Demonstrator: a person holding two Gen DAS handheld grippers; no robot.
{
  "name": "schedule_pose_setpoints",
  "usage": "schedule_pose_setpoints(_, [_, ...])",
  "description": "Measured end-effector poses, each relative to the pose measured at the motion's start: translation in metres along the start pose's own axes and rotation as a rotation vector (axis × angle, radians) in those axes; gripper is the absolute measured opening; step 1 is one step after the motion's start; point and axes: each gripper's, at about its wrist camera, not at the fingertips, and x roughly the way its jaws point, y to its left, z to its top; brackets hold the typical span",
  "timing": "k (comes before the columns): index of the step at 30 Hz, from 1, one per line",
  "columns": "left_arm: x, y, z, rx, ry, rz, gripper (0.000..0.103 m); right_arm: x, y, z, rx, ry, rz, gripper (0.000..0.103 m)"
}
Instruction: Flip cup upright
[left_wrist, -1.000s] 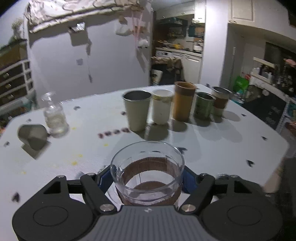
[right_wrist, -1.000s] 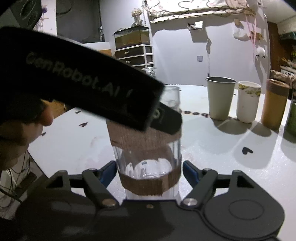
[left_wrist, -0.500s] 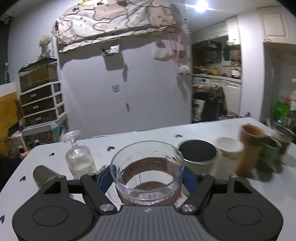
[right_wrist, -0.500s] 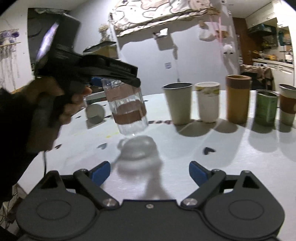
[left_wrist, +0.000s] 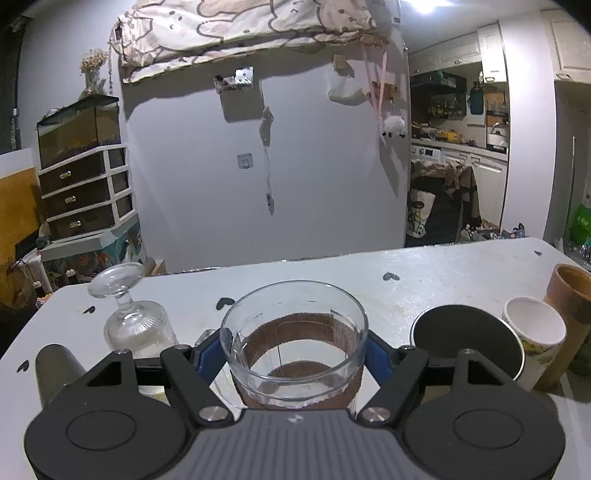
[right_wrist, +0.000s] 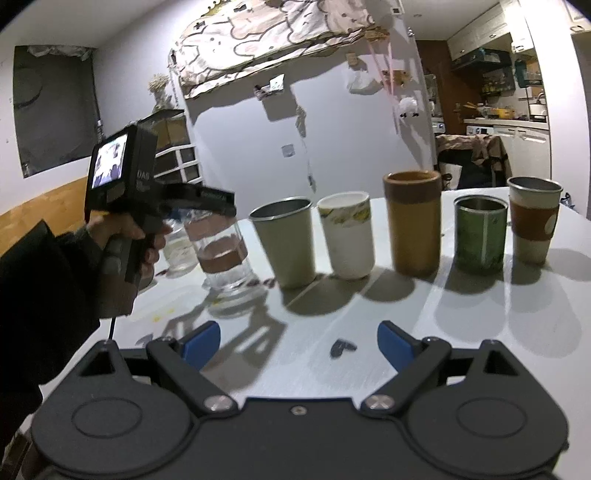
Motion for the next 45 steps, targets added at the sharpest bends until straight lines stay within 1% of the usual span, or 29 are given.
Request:
schedule_pose_setpoints(4, [0.003, -0.001, -0.002, 0.013, -0.015, -0.001, 0.078, 0.006, -0.004, 0.005, 0.011, -0.001, -0.008, 0.093])
schedule_pose_setpoints(5, [0.002, 0.0, -0.002, 0.005, -0.016, -0.007, 0.08, 0.007, -0.004, 0.005, 0.01, -0.001, -0.009, 0.093])
schedule_pose_setpoints(6, [0.002, 0.001, -0.002, -0.004, -0.014, -0.006, 0.089, 0.008, -0.004, 0.006, 0.008, -0.001, -0.009, 0.093])
schedule_pose_setpoints(7, [-0.001, 0.003, -0.003, -0.014, -0.019, 0.001, 0.095, 0.008, -0.002, 0.006, 0.006, -0.002, -0.01, 0.093])
schedule_pose_setpoints(11, [-0.025, 0.009, -0.007, -0.019, -0.043, 0.007, 0.097, 0.005, 0.001, 0.012, -0.005, -0.025, -0.004, 0.093])
schedule_pose_setpoints(19, [-0.118, 0.025, -0.03, -0.023, -0.148, 0.017, 0.101, -0.012, 0.009, 0.024, -0.048, -0.106, -0.006, 0.094])
schedule_pose_setpoints(22, [-0.154, 0.031, -0.045, -0.047, -0.175, 0.018, 0.102, -0.021, 0.013, 0.027, -0.065, -0.132, -0.011, 0.096])
schedule_pose_setpoints(28, [-0.208, 0.035, -0.08, -0.097, -0.182, 0.019, 0.103, -0.035, 0.017, 0.026, -0.084, -0.164, -0.03, 0.1])
schedule_pose_setpoints(31, [-0.226, 0.036, -0.097, -0.105, -0.187, 0.044, 0.103, -0.04, 0.021, 0.024, -0.094, -0.165, -0.049, 0.103])
schedule_pose_setpoints(37, [-0.254, 0.033, -0.123, -0.11, -0.169, 0.095, 0.103, -0.048, 0.025, 0.015, -0.121, -0.15, -0.062, 0.103])
schedule_pose_setpoints(42, [-0.264, 0.029, -0.136, -0.129, -0.145, 0.094, 0.103, -0.056, 0.029, 0.007, -0.134, -0.144, -0.062, 0.103])
schedule_pose_setpoints(45, [-0.272, 0.025, -0.141, -0.125, -0.144, 0.089, 0.103, -0.062, 0.032, 0.003, -0.147, -0.142, -0.066, 0.103])
